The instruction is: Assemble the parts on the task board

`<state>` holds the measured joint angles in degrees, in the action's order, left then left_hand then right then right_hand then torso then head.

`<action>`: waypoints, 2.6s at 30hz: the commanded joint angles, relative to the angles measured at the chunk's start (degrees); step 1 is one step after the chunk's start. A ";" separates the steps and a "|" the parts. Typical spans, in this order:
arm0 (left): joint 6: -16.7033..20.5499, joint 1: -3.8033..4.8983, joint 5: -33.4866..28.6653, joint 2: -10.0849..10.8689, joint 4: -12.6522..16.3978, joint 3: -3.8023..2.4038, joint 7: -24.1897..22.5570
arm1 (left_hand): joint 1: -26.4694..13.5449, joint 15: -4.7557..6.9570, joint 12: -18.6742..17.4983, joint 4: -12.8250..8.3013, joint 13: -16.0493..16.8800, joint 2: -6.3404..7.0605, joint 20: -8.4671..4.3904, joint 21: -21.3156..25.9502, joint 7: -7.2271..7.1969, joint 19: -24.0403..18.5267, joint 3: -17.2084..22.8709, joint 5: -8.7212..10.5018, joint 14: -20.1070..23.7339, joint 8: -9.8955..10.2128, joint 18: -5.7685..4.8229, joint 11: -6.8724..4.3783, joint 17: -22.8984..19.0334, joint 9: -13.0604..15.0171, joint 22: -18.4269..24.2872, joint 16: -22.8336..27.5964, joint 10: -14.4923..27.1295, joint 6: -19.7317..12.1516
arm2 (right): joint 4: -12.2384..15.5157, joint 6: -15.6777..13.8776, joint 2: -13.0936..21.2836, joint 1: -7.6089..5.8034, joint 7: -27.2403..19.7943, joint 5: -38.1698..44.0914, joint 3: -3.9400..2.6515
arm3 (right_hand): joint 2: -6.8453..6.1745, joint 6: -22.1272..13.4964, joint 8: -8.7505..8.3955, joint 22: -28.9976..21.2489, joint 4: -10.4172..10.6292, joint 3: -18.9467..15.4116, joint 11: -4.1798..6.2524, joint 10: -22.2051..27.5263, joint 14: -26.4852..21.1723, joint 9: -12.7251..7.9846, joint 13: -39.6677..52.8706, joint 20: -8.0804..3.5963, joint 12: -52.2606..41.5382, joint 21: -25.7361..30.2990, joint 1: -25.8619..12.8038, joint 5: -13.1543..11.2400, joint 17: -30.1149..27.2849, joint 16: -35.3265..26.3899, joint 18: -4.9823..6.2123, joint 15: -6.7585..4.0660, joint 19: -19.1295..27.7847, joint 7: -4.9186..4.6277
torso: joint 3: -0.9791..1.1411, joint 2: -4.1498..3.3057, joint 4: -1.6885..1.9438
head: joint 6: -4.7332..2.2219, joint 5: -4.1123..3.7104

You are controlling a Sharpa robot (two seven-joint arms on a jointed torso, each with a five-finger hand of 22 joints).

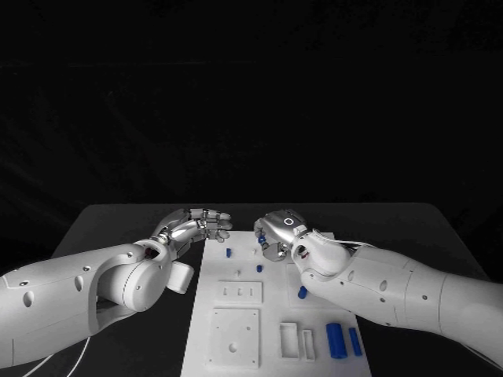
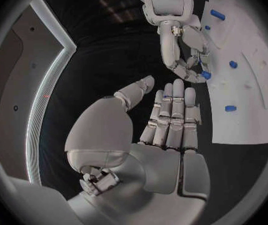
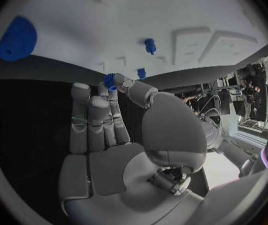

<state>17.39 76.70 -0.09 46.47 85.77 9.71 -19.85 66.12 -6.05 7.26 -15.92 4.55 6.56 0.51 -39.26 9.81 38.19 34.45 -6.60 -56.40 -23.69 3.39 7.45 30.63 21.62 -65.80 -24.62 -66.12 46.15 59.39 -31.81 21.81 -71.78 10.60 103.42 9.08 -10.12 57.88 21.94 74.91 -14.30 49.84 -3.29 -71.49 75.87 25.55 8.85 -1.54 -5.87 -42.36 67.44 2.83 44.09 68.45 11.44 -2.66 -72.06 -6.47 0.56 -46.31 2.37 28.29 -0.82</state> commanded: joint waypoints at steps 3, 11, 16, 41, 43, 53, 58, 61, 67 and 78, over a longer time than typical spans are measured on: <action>-0.37 0.08 -0.24 0.13 0.37 -0.05 -0.59 | -0.53 0.04 -0.26 -0.08 -0.06 0.03 -0.12 -0.26 0.30 -0.43 0.03 -0.20 0.21 0.34 0.53 0.31 0.11 0.08 0.10 0.29 0.04 -0.25 | -1.19 -0.09 -0.84 0.18 1.23 2.96 -0.02 | -0.66 0.40 0.32 1.20 0.04 0.54 -0.10 -2.81 -0.23 0.11 0.15 -0.14 -0.33 -0.28 0.04 0.00 -0.11 0.34 3.56 -0.41 -0.16 0.07 | -0.32 -0.26 0.41 | -0.17 0.02; -0.15 0.10 -0.18 0.60 1.33 -0.09 -0.66 | -0.52 0.05 -0.29 -0.12 -0.05 0.06 -0.14 -0.30 0.30 -0.43 0.02 -0.20 0.18 0.36 0.54 0.31 0.14 0.10 0.11 0.30 0.04 -0.25 | -2.37 -0.21 -1.68 0.31 1.68 3.83 -0.03 | -0.72 0.39 0.30 1.19 0.10 0.67 -0.11 -2.79 -0.25 0.13 0.19 -0.13 -0.28 -0.31 0.11 0.00 -0.14 0.37 3.56 -0.41 -0.15 0.07 | -0.45 -0.69 0.66 | -0.32 0.32; -0.08 0.10 -0.10 0.81 1.82 -0.11 -0.66 | -0.50 0.05 -0.29 -0.14 -0.05 0.08 -0.14 -0.32 0.29 -0.45 0.03 -0.20 0.18 0.36 0.53 0.30 0.15 0.12 0.11 0.32 0.01 -0.23 | -3.15 -0.21 -1.84 0.31 1.72 4.07 -0.04 | -0.81 0.40 0.29 1.19 0.13 0.74 -0.11 -2.79 -0.26 0.14 0.22 -0.12 -0.25 -0.33 0.15 -0.01 -0.16 0.39 3.56 -0.40 -0.14 0.07 | -0.61 -1.00 0.94 | -0.27 0.13; 0.00 0.27 0.37 1.47 2.87 -0.16 -0.42 | -0.48 0.01 -0.45 -0.21 -0.08 0.21 -0.12 -0.39 0.30 -0.66 0.03 -0.14 0.28 0.44 0.45 0.36 0.21 0.19 0.13 0.46 0.10 -0.24 | -4.19 -0.86 -2.43 0.26 2.37 5.47 -0.28 | -1.36 0.46 0.26 1.15 0.56 1.40 -0.13 -2.84 -0.32 0.29 0.45 -0.07 -0.08 -0.49 0.49 -0.03 -0.31 0.55 3.56 -0.39 -0.12 0.10 | -0.75 -2.69 1.43 | -0.44 -0.04; -0.02 0.27 0.39 1.41 2.84 -0.16 -0.40 | -0.47 0.01 -0.46 -0.21 -0.08 0.22 -0.12 -0.39 0.30 -0.67 0.03 -0.13 0.29 0.44 0.45 0.36 0.21 0.20 0.13 0.47 0.11 -0.24 | -4.37 -0.60 -2.51 0.26 2.39 5.47 -0.28 | -1.39 0.46 0.25 1.15 0.58 1.41 -0.13 -2.84 -0.32 0.29 0.45 -0.07 -0.07 -0.50 0.49 -0.03 -0.31 0.55 3.56 -0.39 -0.11 0.10 | -0.79 -2.66 1.42 | -0.45 0.01; -0.03 0.27 0.39 1.35 2.71 -0.16 -0.35 | -0.46 0.00 -0.49 -0.21 -0.08 0.23 -0.12 -0.42 0.30 -0.71 0.04 -0.12 0.29 0.46 0.43 0.37 0.24 0.22 0.13 0.50 0.10 -0.25 | -5.21 -0.17 -2.76 0.26 2.70 5.36 -0.28 | -1.57 0.30 0.14 1.13 0.76 1.54 -0.19 -2.69 -0.38 0.30 0.50 -0.03 0.10 -0.50 0.51 -0.03 -0.40 0.56 3.56 -0.32 -0.01 0.04 | -0.81 -2.70 1.40 | -0.51 -0.01; -0.07 0.28 0.39 1.37 2.73 -0.16 -0.32 | -0.46 0.00 -0.50 -0.21 -0.08 0.24 -0.11 -0.43 0.30 -0.73 0.04 -0.12 0.29 0.47 0.43 0.37 0.25 0.23 0.13 0.51 0.10 -0.25 | -5.31 -0.14 -2.83 0.23 2.70 5.36 -0.32 | -1.63 0.25 0.10 1.12 0.82 1.57 -0.22 -2.65 -0.39 0.31 0.52 -0.03 0.15 -0.50 0.52 -0.03 -0.44 0.55 3.56 -0.30 0.03 0.01 | -0.83 -2.74 1.45 | -0.61 -0.01; -0.22 0.28 0.40 1.34 2.65 -0.16 -0.18 | -0.46 0.00 -0.51 -0.21 -0.08 0.24 -0.11 -0.44 0.30 -0.74 0.04 -0.11 0.29 0.48 0.43 0.37 0.25 0.23 0.14 0.51 0.10 -0.25 | -5.47 -0.19 -2.98 0.20 2.67 5.03 -0.36 | -1.65 0.24 0.09 1.12 0.84 1.57 -0.22 -2.64 -0.40 0.31 0.53 -0.03 0.16 -0.51 0.52 -0.03 -0.45 0.56 3.56 -0.29 0.04 0.01 | -0.82 -2.74 1.44 | -0.56 0.07; -0.36 0.28 0.46 1.18 2.41 -0.15 0.01 | -0.47 -0.01 -0.56 -0.22 -0.09 0.31 -0.11 -0.46 0.32 -0.78 0.03 -0.07 0.31 0.52 0.41 0.40 0.27 0.25 0.14 0.55 0.14 -0.29 | -6.05 0.23 -3.09 0.08 2.12 3.99 -0.40 | -1.81 0.17 0.04 1.12 0.95 1.53 -0.26 -2.58 -0.41 0.32 0.56 -0.01 0.23 -0.52 0.45 -0.03 -0.50 0.56 3.56 -0.25 0.08 -0.03 | -0.82 -2.74 1.43 | -0.57 0.27; -0.46 0.27 0.46 0.59 1.66 0.00 0.27 | -0.51 -0.03 -0.65 -0.20 -0.11 0.39 -0.09 -0.49 0.33 -0.86 -0.01 0.09 0.34 0.56 0.39 0.44 0.30 0.27 0.15 0.60 0.22 -0.31 | -6.30 0.55 -3.35 0.04 1.66 2.65 -0.41 | -2.95 -1.39 -0.87 1.09 0.98 0.70 -0.94 -0.95 -0.41 0.08 0.38 -0.05 1.38 -0.55 0.26 -0.04 -0.77 0.61 3.56 0.42 0.34 -0.68 | -0.85 -2.78 1.40 | -0.44 0.21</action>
<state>17.45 76.88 0.08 47.17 87.35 9.74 -19.43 65.88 -6.05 6.83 -15.93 4.51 6.79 0.51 -39.48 10.01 37.78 34.45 -6.60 -56.39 -23.47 2.63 7.67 30.88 21.82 -65.71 -24.40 -65.90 45.94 53.38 -32.81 18.47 -71.78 12.23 106.74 8.64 -12.46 56.76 21.39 74.92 -13.29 50.96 -3.06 -71.71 75.48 25.73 9.32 -1.23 -4.79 -42.58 67.81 2.66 43.40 68.67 11.46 -2.49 -71.71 -7.15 -0.29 -49.08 3.77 27.83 -0.55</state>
